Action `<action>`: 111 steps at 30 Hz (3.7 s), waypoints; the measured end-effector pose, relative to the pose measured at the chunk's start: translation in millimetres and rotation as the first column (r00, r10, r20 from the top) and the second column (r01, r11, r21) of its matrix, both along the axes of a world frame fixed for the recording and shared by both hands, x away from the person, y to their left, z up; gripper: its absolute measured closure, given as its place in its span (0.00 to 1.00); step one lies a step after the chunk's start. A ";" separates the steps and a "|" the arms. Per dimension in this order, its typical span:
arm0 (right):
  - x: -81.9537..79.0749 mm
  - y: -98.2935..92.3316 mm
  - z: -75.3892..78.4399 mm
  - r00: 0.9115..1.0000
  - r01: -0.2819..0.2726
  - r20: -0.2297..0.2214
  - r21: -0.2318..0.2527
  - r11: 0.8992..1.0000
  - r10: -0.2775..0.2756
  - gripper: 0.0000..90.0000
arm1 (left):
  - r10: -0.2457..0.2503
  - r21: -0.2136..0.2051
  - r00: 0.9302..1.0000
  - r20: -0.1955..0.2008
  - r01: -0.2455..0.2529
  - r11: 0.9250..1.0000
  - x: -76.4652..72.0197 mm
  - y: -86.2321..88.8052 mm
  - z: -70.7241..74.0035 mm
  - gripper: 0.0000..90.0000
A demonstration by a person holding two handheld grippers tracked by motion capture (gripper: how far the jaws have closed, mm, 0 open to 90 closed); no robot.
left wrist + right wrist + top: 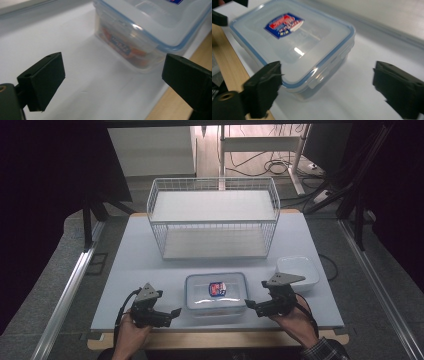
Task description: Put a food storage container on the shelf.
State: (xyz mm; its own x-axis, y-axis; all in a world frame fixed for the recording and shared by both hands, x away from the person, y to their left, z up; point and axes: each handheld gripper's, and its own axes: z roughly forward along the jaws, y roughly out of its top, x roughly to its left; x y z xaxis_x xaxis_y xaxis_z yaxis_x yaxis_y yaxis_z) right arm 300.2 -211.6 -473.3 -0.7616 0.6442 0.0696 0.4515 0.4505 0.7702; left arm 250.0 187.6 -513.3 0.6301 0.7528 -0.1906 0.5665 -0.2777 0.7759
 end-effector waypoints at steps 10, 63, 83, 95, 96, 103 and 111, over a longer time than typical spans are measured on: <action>2.4 11.1 4.7 0.999 -0.025 -0.038 -0.032 0.999 0.024 0.10 | -0.066 -0.064 0.997 -0.030 0.064 0.996 9.2 -9.6 13.7 0.03; 27.4 -2.3 -8.0 0.912 0.042 -0.405 0.255 0.966 0.067 0.56 | -0.136 -0.377 0.960 -0.243 0.035 0.926 35.1 -6.7 3.7 0.59; 27.2 2.9 18.0 0.969 0.013 -0.241 0.290 0.957 0.060 0.56 | -0.100 -0.293 0.987 -0.126 0.059 0.954 42.6 -6.6 45.6 0.59; 45.7 3.3 58.7 0.988 -0.010 -0.144 0.322 0.947 0.059 0.56 | -0.079 -0.278 0.997 -0.021 0.070 0.958 61.8 -6.6 94.1 0.58; 45.7 3.3 58.7 0.988 -0.010 -0.144 0.322 0.947 0.059 0.56 | -0.079 -0.278 0.997 -0.021 0.070 0.958 61.8 -6.6 94.1 0.58; 58.9 3.6 83.0 0.993 -0.027 -0.096 0.331 0.943 0.062 0.56 | -0.065 -0.282 0.998 0.024 0.069 0.957 73.4 -7.2 118.8 0.58; 73.8 5.1 110.5 0.997 -0.043 -0.040 0.338 0.940 0.060 0.56 | -0.050 -0.288 0.996 0.069 0.068 0.955 85.2 -6.1 140.7 0.58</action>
State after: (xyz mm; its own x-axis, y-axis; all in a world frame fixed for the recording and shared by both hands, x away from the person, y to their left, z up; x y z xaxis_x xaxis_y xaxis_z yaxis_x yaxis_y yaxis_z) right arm 374.0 -206.6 -362.8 -0.7836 0.5364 0.3133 0.4752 0.1929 0.8585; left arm 335.2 181.5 -372.5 0.6890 0.6317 -0.3553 0.5052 -0.0671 0.8604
